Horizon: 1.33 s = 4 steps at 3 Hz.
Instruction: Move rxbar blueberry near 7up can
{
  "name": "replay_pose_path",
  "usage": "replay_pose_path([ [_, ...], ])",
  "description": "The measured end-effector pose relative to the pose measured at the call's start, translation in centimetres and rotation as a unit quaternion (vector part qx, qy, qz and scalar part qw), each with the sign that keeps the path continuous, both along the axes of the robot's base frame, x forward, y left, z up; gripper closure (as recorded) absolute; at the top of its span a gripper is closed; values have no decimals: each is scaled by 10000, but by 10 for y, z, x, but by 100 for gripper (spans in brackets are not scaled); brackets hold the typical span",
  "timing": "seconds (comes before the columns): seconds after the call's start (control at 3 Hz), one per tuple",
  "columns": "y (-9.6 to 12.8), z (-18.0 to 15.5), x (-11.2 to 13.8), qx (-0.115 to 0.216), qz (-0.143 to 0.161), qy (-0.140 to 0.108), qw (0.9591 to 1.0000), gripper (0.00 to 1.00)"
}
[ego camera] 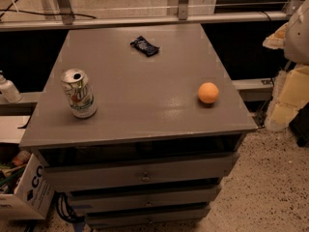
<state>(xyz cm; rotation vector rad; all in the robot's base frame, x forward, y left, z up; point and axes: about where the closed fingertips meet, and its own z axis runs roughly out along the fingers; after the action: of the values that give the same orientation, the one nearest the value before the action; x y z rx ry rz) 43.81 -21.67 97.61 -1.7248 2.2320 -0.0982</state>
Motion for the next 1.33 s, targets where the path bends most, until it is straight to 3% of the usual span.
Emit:
replay_pose_path([
  [0.67, 3, -9, 5, 140, 2, -5, 9999, 0],
  [1.33, 16, -28, 51, 709, -10, -280, 9971, 0],
])
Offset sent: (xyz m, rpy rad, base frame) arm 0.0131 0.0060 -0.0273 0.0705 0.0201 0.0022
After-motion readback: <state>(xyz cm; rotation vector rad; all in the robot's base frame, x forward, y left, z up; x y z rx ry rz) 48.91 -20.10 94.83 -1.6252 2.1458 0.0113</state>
